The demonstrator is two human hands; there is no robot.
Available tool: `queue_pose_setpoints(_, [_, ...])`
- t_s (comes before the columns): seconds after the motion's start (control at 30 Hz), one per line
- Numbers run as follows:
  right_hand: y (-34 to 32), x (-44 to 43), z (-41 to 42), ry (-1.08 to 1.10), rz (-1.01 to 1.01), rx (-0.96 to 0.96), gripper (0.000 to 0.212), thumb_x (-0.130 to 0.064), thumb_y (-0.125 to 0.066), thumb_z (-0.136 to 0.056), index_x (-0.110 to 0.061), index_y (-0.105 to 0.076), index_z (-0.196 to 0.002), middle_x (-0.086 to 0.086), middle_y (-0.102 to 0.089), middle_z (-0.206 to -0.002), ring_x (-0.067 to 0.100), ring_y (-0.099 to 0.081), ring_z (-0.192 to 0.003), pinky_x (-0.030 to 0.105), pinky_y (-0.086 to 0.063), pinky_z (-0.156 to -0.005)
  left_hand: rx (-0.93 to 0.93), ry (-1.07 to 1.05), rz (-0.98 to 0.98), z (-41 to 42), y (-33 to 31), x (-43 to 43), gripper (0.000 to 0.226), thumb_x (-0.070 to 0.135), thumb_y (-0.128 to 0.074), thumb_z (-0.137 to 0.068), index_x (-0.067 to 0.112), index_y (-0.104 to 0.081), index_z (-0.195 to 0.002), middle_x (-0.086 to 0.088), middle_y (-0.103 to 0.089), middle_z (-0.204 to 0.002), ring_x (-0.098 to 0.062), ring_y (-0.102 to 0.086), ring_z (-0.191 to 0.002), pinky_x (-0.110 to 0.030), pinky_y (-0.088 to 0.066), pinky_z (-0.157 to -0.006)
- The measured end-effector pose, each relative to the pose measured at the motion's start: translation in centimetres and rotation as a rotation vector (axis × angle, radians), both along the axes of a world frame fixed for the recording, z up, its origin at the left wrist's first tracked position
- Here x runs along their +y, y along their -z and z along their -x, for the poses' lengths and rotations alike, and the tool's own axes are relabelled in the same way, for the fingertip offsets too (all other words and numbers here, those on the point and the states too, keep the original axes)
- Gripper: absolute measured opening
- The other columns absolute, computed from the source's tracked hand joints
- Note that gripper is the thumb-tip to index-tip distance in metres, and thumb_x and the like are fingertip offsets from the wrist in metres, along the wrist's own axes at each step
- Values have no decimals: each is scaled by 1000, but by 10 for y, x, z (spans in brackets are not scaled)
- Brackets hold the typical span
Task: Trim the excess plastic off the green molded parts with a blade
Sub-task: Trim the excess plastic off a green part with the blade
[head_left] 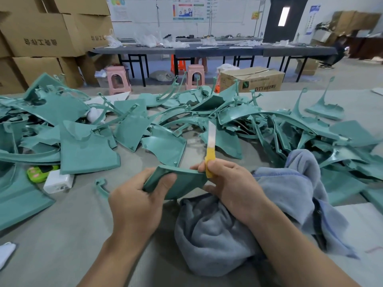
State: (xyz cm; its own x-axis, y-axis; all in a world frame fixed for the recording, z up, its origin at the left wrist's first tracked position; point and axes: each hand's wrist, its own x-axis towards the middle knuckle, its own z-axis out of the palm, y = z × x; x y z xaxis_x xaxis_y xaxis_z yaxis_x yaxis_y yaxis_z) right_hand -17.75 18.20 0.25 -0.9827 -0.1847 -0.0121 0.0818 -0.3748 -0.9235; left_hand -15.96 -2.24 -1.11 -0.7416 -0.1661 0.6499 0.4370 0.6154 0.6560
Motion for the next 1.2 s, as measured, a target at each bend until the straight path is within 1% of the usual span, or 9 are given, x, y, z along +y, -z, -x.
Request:
queue_pose_setpoints(0.23, [3,-1,6,181,7,-96,18,-12,-71,-88,-9,-78,-71,7,-72,-80,17,-71,-75,33,-62,-69,-51,38,57,2,-2,-8,63,65,-58,-88,44,-47,-146,35,-65,-83,14,-60,-77,-1,-39,-64])
queue_pose_setpoints(0.33, [9,-1,10,325,8,-152,20,-6,-66,-96,-4,-74,-78,9,-70,-79,19,-67,-75,33,-63,-75,-127,-90,172,10,6,-19,46,67,-48,-82,37,-67,-111,20,-67,-72,-7,-65,-73,-24,-44,-62])
queue_pose_setpoints(0.43, [11,2,12,616,-152,-91,22,-8,-66,-97,-7,-74,-77,7,-68,-72,19,-59,-72,36,-54,-76,-137,-172,269,15,9,-19,57,71,-37,-85,20,-62,-77,1,-57,-54,-33,-57,-58,-34,-39,-52])
queue_pose_setpoints(0.53, [1,-6,-3,675,-453,216,25,-17,-66,-96,-10,-72,-73,-1,-58,-55,12,-47,-52,29,-41,-53,-123,-224,342,12,5,-10,55,67,-36,-89,21,-64,-77,-2,-56,-50,-35,-56,-48,-32,-39,-49])
queue_pose_setpoints(0.63, [-4,-28,-25,407,-489,351,24,-31,-64,-93,-16,-70,-76,-1,-60,-54,13,-48,-47,33,-42,-45,-110,-254,388,9,2,-2,51,63,-36,-93,21,-61,-75,-2,-54,-48,-35,-54,-43,-27,-32,-47])
queue_pose_setpoints(0.87, [9,-12,-6,454,-984,100,29,-22,-63,-88,-4,-58,-66,7,-56,-51,14,-45,-50,40,-45,-56,-67,-227,395,5,-1,2,42,54,-46,-93,19,-57,-71,-2,-50,-43,-34,-47,-38,-20,-14,-48])
queue_pose_setpoints(0.97, [15,4,1,493,-875,-26,26,-19,-62,-84,-2,-58,-65,3,-49,-49,18,-43,-53,46,-47,-59,-74,-230,394,6,-1,1,43,54,-47,-91,18,-59,-72,-4,-50,-42,-35,-47,-36,-20,-15,-48])
queue_pose_setpoints(1.1, [5,-14,-9,363,-547,258,28,-32,-62,-86,-10,-65,-69,7,-57,-51,13,-45,-46,30,-39,-49,-84,-239,407,6,-2,4,42,55,-46,-91,19,-59,-73,-4,-50,-42,-36,-48,-37,-22,-19,-49])
queue_pose_setpoints(1.2, [11,-18,-7,365,-746,240,30,-31,-62,-91,-9,-65,-70,2,-56,-49,8,-42,-44,25,-35,-44,-63,-236,408,6,-2,3,41,54,-47,-91,19,-57,-71,-3,-49,-42,-35,-46,-36,-19,-11,-50])
